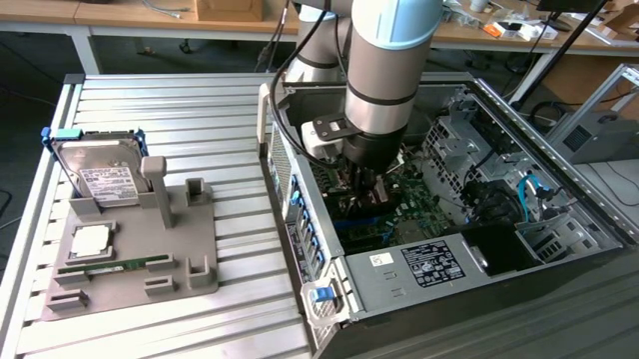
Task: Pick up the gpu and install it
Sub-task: 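Insert the gpu into the slot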
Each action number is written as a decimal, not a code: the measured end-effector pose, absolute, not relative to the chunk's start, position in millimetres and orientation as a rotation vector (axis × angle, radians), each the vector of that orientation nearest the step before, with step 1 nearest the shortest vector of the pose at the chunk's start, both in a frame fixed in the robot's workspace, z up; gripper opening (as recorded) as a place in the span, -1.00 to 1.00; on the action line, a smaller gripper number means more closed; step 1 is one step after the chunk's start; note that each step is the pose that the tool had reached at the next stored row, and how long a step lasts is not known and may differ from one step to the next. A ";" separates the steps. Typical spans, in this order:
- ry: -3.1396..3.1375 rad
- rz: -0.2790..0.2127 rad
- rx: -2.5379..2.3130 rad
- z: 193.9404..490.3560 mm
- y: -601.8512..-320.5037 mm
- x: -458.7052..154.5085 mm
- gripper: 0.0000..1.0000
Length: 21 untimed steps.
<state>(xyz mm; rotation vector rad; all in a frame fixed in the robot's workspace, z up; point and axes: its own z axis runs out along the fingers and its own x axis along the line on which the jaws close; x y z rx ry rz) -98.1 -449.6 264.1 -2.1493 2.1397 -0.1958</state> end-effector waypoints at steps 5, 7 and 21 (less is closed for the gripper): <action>2.141 -0.193 -2.146 263.3 -449.6 -98.2 -0.47; 2.139 -0.188 -2.144 263.3 -449.6 -98.3 -0.47; 2.140 -0.185 -2.140 259.8 -450.0 -98.4 -0.47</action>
